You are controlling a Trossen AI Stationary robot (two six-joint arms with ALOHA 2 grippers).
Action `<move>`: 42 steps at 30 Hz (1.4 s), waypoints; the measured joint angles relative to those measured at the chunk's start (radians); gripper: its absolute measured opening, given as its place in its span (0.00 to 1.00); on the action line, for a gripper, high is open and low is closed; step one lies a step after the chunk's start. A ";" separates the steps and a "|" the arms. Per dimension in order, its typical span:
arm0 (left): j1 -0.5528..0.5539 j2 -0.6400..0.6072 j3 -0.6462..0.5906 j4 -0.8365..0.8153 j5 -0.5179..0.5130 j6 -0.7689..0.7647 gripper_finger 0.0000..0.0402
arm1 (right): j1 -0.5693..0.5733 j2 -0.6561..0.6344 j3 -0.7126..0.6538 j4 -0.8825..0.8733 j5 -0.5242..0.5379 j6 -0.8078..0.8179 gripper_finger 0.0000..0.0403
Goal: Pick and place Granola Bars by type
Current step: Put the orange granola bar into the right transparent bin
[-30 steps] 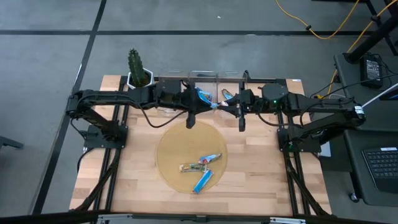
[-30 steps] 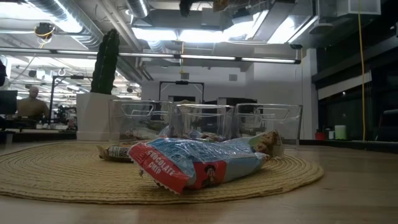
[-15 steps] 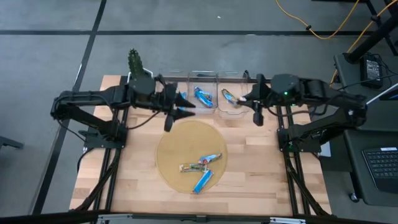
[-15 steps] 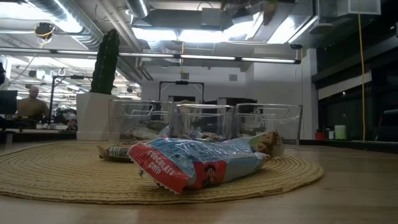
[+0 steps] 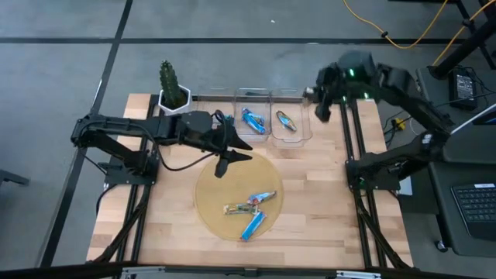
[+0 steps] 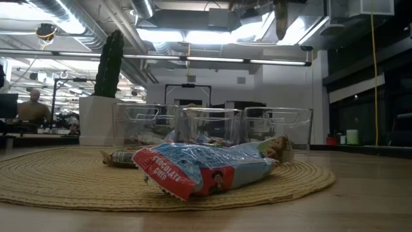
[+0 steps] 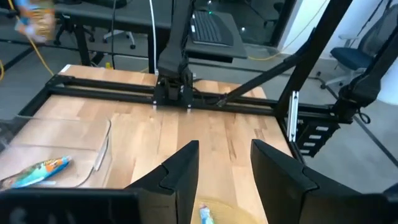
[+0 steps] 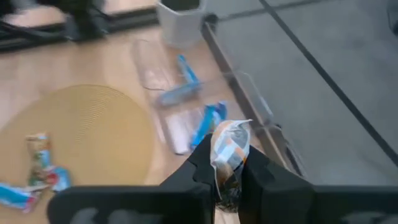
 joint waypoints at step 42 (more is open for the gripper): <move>-0.037 0.004 0.000 0.039 -0.107 -0.053 0.34 | -0.320 0.360 -0.647 0.556 -0.126 -0.009 0.19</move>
